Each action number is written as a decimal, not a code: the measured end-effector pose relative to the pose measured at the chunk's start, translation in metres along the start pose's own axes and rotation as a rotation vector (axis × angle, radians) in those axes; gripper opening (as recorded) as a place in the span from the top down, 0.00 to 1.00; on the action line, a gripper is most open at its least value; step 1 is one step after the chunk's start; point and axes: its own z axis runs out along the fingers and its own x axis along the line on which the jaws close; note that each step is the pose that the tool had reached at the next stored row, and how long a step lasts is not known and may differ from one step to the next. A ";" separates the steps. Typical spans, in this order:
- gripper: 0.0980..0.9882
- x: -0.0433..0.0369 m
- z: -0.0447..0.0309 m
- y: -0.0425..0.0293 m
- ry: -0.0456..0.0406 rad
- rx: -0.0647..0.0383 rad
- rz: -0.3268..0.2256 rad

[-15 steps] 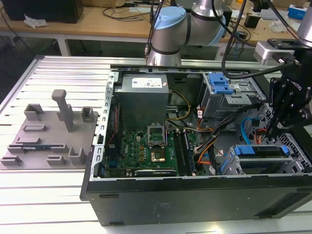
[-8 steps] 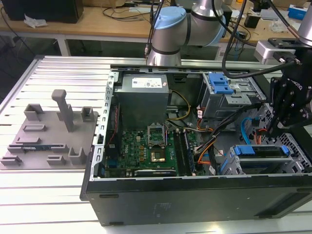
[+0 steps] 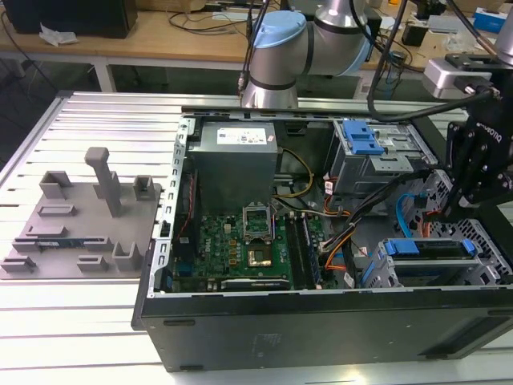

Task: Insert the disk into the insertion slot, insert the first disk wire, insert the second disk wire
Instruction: 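Insert the first disk wire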

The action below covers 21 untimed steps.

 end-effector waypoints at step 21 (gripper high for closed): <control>0.93 0.0189 0.0055 -0.0049 -0.0092 -0.026 -0.004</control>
